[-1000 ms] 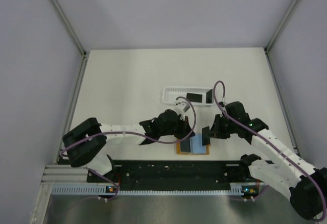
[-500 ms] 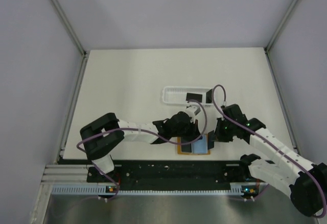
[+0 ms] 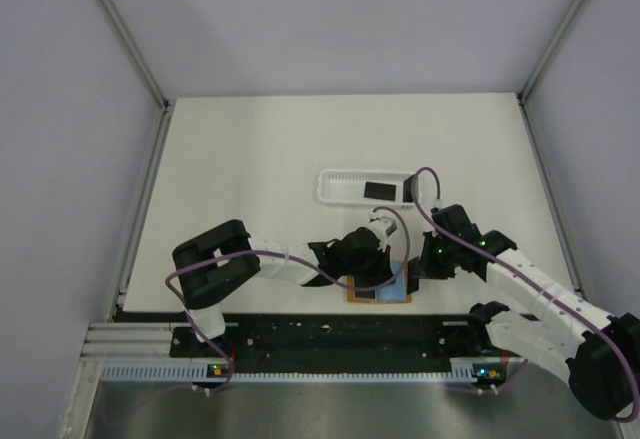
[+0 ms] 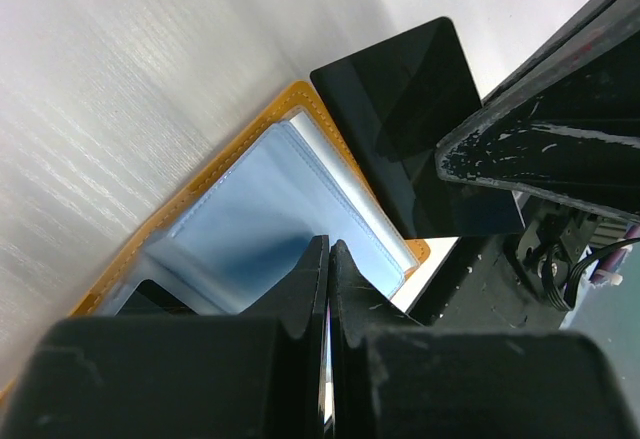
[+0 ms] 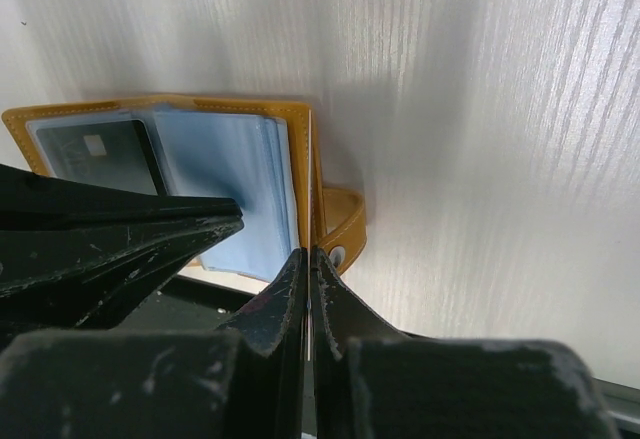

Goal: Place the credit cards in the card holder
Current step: Insert the credit card into the card holder.

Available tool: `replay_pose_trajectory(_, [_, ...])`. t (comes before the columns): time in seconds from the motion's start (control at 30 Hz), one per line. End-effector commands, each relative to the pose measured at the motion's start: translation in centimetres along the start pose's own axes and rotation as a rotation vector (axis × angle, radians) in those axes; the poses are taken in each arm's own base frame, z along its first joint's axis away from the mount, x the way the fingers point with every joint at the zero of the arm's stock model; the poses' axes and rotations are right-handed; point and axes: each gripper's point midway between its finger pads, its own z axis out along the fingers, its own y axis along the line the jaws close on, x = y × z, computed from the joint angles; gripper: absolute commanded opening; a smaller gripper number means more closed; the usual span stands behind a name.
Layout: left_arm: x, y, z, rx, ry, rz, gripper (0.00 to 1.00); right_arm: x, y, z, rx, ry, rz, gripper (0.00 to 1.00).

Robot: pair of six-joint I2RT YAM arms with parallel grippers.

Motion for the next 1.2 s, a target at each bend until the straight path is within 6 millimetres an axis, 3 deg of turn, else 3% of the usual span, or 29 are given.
replay_pose_trajectory(0.0, [-0.8,-0.8,0.8,0.012,-0.025,0.001,0.00,-0.7,0.3,-0.4,-0.005,-0.037,-0.003,0.00])
replay_pose_trajectory(0.4, [3.2,3.1,-1.3,-0.104,0.056,-0.024,0.00,-1.3,0.0,-0.8,0.015,-0.082,0.011,0.00])
replay_pose_trajectory(0.53, [3.6,3.3,-1.2,-0.104,0.064,-0.038,0.00,-2.1,1.7,-2.1,-0.088,-0.142,-0.030,0.00])
replay_pose_trajectory(0.7, [3.7,3.3,-1.1,-0.101,0.065,-0.050,0.00,-1.6,4.1,-2.6,-0.237,-0.129,-0.069,0.00])
replay_pose_trajectory(0.93, [3.4,3.1,-1.2,-0.104,0.056,-0.052,0.00,0.0,2.9,-0.6,-0.163,-0.046,-0.061,0.00])
replay_pose_trajectory(1.17, [3.4,3.3,-1.2,-0.114,0.059,-0.054,0.00,0.7,0.3,0.6,0.004,-0.022,-0.029,0.00])
